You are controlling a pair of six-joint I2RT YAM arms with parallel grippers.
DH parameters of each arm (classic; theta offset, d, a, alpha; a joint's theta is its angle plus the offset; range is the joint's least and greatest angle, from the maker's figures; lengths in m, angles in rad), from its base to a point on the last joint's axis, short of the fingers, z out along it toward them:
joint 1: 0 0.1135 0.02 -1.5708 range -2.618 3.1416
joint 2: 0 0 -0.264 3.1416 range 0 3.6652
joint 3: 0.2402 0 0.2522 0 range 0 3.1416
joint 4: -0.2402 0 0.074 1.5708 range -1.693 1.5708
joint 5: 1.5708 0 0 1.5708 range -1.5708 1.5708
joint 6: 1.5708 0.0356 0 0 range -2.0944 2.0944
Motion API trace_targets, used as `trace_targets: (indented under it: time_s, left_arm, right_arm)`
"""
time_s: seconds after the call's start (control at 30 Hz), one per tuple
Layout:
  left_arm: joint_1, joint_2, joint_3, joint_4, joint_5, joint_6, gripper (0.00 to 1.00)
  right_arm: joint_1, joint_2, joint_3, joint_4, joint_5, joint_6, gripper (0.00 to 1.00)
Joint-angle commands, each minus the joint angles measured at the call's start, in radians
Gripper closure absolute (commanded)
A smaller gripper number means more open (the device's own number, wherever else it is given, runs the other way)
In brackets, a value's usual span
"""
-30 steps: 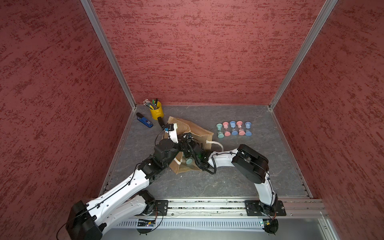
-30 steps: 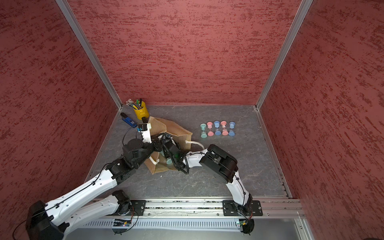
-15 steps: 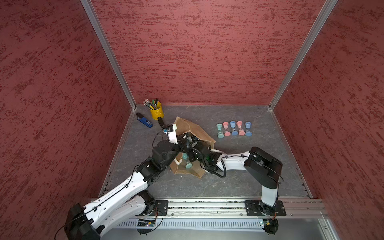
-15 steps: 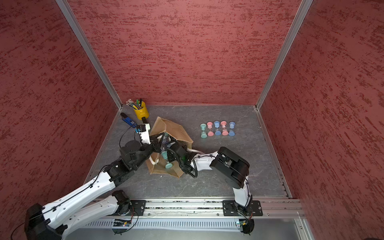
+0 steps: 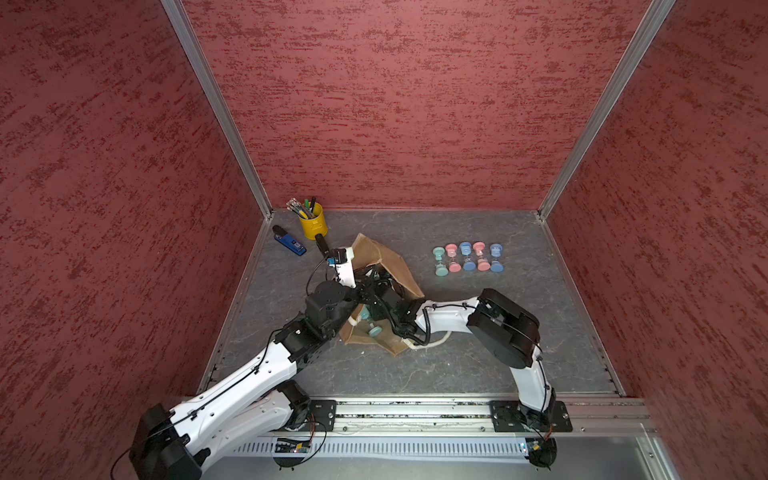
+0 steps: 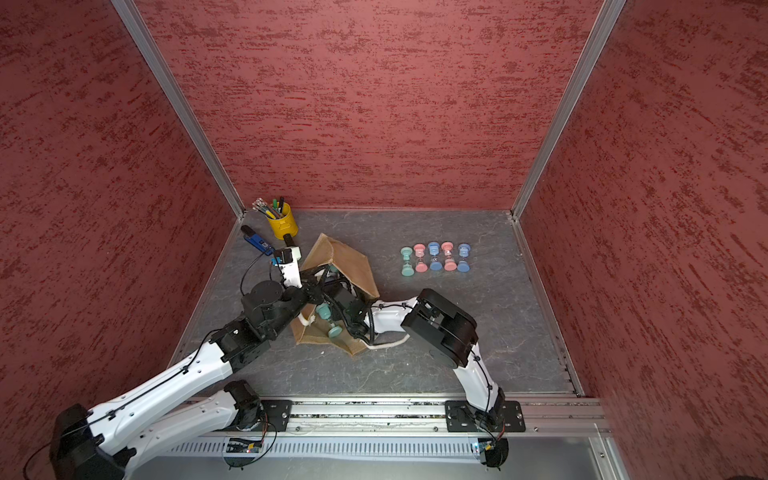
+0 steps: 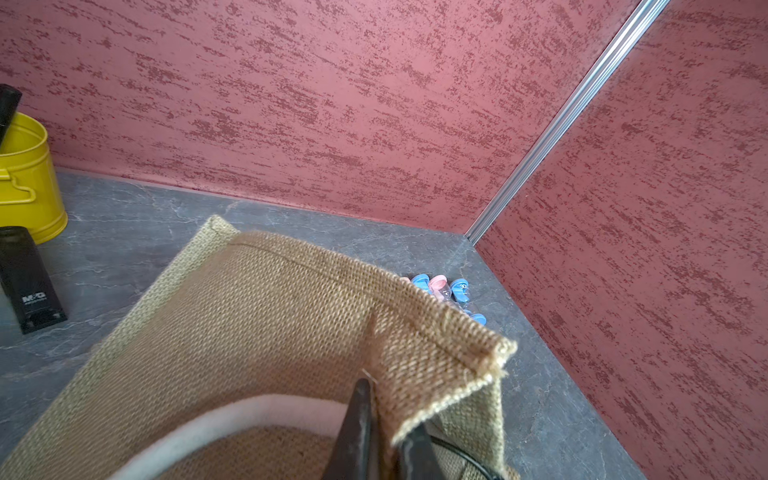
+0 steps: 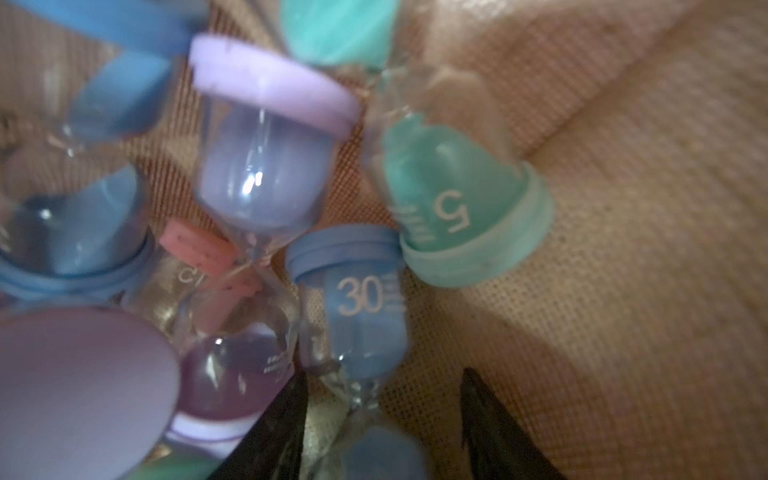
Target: 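Grasp a blue timer labelled 30 inside the bag with the right gripper, then lift the blue timer out of the bag and carry it to the row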
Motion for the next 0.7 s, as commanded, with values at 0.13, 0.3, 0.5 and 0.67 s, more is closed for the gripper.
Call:
trace_targets:
  time_s: [0.13, 0.3, 0.5, 0.67]
  left_arm:
    - [-0.022, 0.01, 0.009, 0.062, 0.021, -0.002, 1.0]
    - [-0.046, 0.047, 0.046, 0.011, -0.067, 0.0, 1.0]
    - [-0.06, 0.098, 0.101, -0.084, -0.217, -0.04, 1.0]
    - [-0.059, 0.132, 0.153, -0.189, -0.326, -0.081, 1.0]
  right_arm:
    - [0.007, -0.083, -0.123, 0.029, -0.164, 0.002, 0.68]
    - [0.012, -0.297, -0.278, 0.274, -0.319, 0.014, 0.76]
    - [0.013, -0.472, -0.368, 0.373, -0.424, 0.058, 0.79]
    - [0.013, -0.621, -0.444, 0.377, -0.432, 0.073, 0.79]
